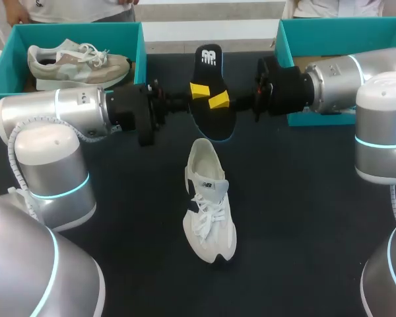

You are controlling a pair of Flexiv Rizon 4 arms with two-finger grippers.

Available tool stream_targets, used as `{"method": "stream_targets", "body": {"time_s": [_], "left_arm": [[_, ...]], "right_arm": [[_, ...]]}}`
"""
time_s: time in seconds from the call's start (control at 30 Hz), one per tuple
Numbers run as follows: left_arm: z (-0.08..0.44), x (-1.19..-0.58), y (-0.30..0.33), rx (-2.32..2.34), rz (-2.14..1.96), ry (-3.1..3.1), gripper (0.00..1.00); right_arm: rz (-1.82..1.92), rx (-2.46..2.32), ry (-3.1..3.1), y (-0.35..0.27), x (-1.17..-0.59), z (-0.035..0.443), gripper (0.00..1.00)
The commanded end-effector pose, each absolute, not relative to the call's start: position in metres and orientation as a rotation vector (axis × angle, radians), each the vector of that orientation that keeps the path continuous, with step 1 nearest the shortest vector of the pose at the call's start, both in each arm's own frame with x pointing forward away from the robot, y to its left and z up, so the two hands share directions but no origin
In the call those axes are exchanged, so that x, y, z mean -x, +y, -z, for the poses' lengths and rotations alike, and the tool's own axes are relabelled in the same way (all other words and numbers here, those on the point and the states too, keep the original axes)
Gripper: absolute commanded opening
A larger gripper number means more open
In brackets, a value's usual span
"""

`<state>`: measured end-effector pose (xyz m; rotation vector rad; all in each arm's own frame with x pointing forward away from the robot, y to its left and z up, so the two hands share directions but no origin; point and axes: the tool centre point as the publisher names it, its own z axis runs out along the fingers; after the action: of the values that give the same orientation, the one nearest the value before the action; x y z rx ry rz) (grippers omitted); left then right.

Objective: Take the shoe out of the shoebox, open the shoe tongue, remove and reinsert the insole, then place the shoe into the shoebox

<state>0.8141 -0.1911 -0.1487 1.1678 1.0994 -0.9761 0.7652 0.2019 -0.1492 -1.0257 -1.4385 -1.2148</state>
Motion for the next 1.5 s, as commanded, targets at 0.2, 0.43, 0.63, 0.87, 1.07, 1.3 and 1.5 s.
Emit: {"method": "stream_targets", "body": {"time_s": [0.2, 0.43, 0.63, 0.87, 1.07, 1.3, 1.5], "left_arm": [[0.147, -0.809, -0.149, -1.016, 1.093, 1.34, 1.0], [0.154, -0.811, -0.138, -0.934, 1.123, 1.467, 1.0], [0.154, -0.811, -0.138, -0.934, 1.123, 1.467, 1.0], [0.161, -0.811, -0.133, -0.948, 1.143, 1.658, 1.0], [0.168, -0.811, -0.116, -0.78, 1.192, 2.047, 1.0], [0.193, -0.799, -0.103, -0.491, 1.341, 2.402, 1.0], [0.227, -0.788, -0.097, -0.368, 1.345, 2.539, 1.0]], "right_arm": [[1.325, 1.147, -1.487, 0.186, -0.773, 0.147, 0.0], [1.61, 1.015, -1.718, 0.187, -0.789, 0.128, 0.0], [1.709, 0.902, -1.782, 0.193, -0.794, 0.117, 0.0], [1.686, 0.926, -1.808, 0.193, -0.796, 0.116, 0.0], [1.686, 0.926, -1.808, 0.193, -0.796, 0.116, 0.0], [1.686, 0.926, -1.808, 0.193, -0.796, 0.116, 0.0], [1.788, 0.869, -1.923, 0.192, -0.812, 0.148, 0.0]]}}
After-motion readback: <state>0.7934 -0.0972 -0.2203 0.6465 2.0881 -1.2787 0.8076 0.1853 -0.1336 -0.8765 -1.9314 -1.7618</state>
